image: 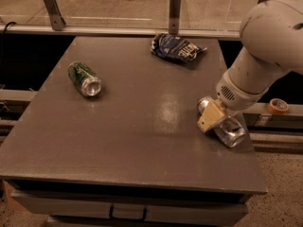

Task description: Place redbull can upright

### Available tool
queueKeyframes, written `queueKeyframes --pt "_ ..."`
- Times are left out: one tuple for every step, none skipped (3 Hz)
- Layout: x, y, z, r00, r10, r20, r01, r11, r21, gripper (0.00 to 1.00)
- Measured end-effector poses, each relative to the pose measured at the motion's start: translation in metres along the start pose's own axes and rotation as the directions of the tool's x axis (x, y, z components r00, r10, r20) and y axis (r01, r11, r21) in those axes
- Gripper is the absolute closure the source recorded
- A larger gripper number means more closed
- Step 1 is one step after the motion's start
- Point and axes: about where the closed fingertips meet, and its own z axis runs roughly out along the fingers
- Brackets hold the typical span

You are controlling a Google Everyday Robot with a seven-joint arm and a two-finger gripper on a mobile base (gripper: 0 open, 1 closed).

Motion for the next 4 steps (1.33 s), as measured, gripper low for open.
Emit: queueKeyframes --pt "-0.001 0.003 -0.005 1.0 0.011 0.024 -0.011 0.9999 -0.001 0.62" --pt "-0.022 0.014 -0.037 0.993 -0.065 0.103 0.067 0.9976 -0.016 0.85" --pt "-0.056 0.025 -0.079 0.948 -0.218 0.231 0.229 0.9732 -0.022 1.0" --pt "-0.092 0.036 -0.118 0.861 -0.302 0.41 0.354 0.9335 -0.055 1.0"
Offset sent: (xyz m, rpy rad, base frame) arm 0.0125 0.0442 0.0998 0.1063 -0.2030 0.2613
